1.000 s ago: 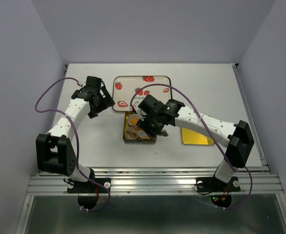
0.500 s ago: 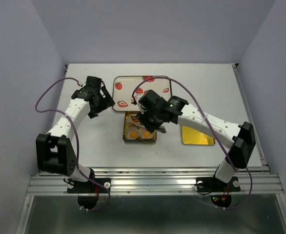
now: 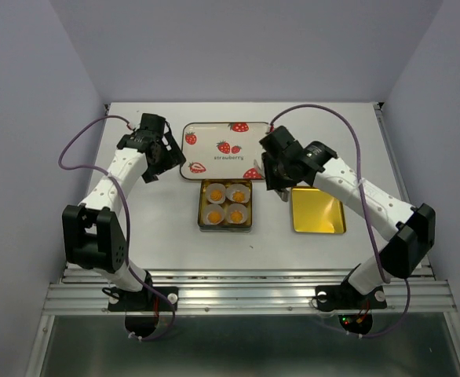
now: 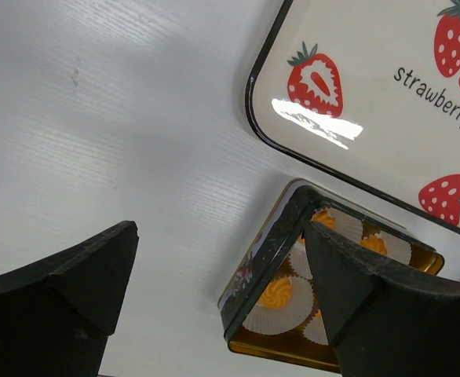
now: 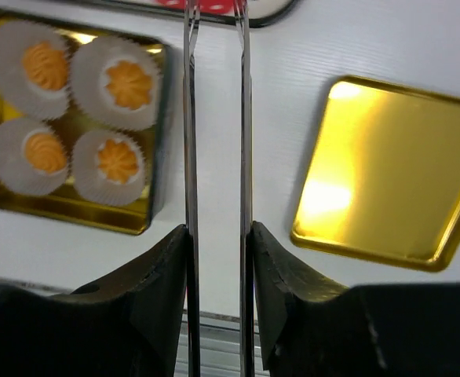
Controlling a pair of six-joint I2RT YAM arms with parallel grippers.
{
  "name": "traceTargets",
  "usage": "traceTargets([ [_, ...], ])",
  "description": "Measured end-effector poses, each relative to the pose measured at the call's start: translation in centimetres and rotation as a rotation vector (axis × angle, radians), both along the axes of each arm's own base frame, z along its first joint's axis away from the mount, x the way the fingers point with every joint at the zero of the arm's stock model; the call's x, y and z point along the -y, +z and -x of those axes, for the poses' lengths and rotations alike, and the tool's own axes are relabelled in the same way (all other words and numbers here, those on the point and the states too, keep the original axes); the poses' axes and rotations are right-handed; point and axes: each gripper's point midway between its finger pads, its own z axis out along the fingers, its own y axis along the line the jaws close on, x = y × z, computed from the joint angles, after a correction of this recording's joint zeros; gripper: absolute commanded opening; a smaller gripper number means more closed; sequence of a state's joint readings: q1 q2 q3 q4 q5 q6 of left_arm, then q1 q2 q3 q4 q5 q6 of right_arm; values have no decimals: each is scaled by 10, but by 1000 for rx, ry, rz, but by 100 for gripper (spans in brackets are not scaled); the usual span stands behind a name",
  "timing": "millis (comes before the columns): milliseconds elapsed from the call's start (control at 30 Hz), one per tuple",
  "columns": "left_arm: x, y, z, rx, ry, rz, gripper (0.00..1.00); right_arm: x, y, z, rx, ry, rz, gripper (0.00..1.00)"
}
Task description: Pack the cookies
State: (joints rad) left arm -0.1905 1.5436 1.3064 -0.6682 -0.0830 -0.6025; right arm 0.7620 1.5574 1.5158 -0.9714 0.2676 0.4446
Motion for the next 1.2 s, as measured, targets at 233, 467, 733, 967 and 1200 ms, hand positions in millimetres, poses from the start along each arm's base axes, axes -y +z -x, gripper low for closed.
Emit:
traceTargets([
  [233,0,-1,-7,-21,-10,-15,99,104,-27,-8,-110,-397,54,39],
  [467,1,4,-15,-13,-16,-21,99,162,-34,39,-222,-577,116,39],
  [733,1,2,-15,-20,-26,-35,99,181,-31,64,-272,-610,113,38],
  [967,1,1,-11,-31,-27,-49,99,152,-17,54,-305,-390,18,39],
  [1200,1,1,-10,-32,-29,-55,99,125,-18,56,-364,-212,-69,38],
])
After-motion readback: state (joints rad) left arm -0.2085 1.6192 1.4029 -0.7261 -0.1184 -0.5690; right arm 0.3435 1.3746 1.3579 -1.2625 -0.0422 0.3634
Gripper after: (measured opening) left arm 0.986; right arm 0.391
